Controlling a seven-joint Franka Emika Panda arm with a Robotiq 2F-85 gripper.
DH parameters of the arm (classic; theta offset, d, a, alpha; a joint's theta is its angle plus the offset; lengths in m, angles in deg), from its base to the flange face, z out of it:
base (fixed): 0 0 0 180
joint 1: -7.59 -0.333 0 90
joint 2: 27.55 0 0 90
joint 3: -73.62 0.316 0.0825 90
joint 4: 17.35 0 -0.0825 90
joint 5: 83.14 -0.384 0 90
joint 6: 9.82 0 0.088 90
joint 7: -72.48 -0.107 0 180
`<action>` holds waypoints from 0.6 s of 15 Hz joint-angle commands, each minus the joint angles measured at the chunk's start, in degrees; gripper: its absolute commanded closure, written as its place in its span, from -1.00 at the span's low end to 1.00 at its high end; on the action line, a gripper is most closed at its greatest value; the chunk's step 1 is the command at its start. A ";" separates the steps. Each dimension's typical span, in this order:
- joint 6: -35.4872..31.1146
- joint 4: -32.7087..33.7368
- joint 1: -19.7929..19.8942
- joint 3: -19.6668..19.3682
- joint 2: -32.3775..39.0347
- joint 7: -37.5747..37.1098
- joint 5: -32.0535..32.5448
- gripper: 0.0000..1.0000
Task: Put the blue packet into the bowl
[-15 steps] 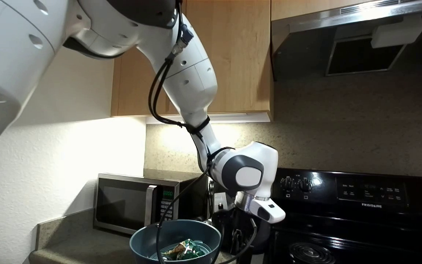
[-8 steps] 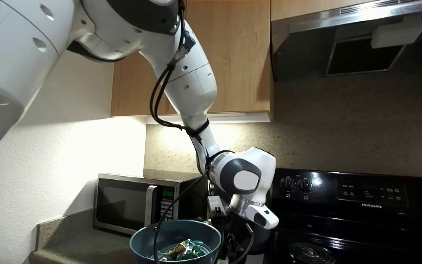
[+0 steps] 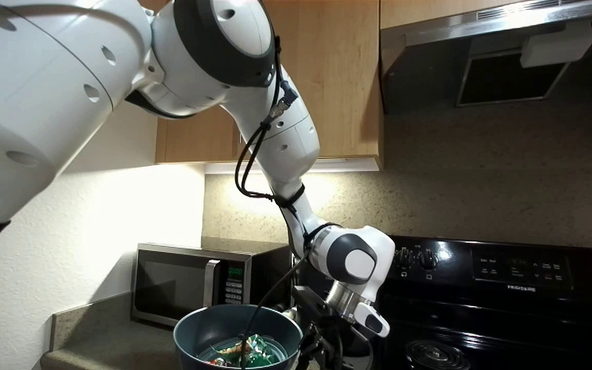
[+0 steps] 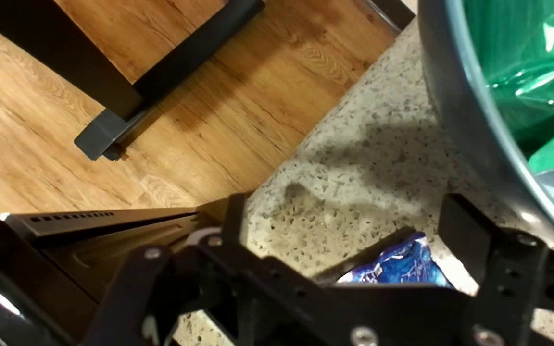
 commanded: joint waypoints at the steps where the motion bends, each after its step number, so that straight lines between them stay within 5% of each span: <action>1: -4.41 1.57 -0.81 -0.06 2.74 -0.88 1.45 -1.00; 9: -32.00 -4.76 -3.65 0.66 -1.12 -4.68 -0.11 -1.00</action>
